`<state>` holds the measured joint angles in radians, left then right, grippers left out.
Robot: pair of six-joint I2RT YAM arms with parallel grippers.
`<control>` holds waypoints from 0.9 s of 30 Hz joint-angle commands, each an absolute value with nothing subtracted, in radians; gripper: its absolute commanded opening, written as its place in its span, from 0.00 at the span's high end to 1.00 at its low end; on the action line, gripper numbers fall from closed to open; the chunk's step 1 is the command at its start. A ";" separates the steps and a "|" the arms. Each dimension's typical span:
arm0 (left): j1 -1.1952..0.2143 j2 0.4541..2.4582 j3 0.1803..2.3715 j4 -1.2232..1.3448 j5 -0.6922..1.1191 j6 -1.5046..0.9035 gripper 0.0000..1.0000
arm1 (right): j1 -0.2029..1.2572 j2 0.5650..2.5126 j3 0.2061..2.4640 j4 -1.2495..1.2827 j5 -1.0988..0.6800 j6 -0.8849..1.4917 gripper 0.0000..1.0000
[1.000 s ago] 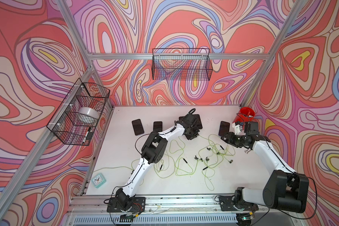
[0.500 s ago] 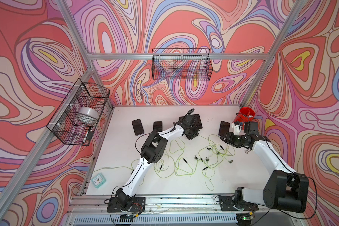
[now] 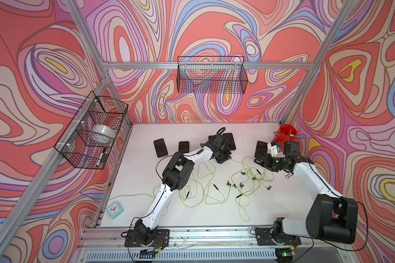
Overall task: Plug wired earphones into phones
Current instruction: Pick up the wired earphone from the center of the board.
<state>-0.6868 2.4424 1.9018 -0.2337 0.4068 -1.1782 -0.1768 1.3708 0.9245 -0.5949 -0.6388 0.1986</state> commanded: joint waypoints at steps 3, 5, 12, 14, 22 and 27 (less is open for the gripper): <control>-0.632 2.304 1.719 0.028 0.630 -1.073 1.00 | -0.171 1.452 1.012 -0.655 -0.828 0.118 0.53; -0.601 2.261 1.665 0.095 0.739 -1.036 1.00 | -0.169 1.483 1.044 -0.681 -0.879 0.082 0.53; -0.558 2.149 1.598 0.142 1.008 -0.902 1.00 | -0.095 1.578 1.116 -0.634 -0.963 0.071 0.54; -0.554 2.137 1.559 0.291 1.067 -0.993 1.00 | -0.069 1.601 1.119 -0.575 -1.012 0.105 0.54; -0.553 2.142 1.503 0.563 1.147 -1.164 1.00 | 0.017 1.660 1.125 -0.414 -1.038 0.225 0.54; -0.553 2.135 1.480 0.576 1.151 -1.154 1.00 | 0.025 1.657 1.122 -0.366 -1.045 0.259 0.56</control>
<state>-0.5537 2.1464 1.4960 0.4950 1.1091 -1.1378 0.0223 1.6588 1.1015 -0.4347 -1.0222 0.2237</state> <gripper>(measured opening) 0.059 0.446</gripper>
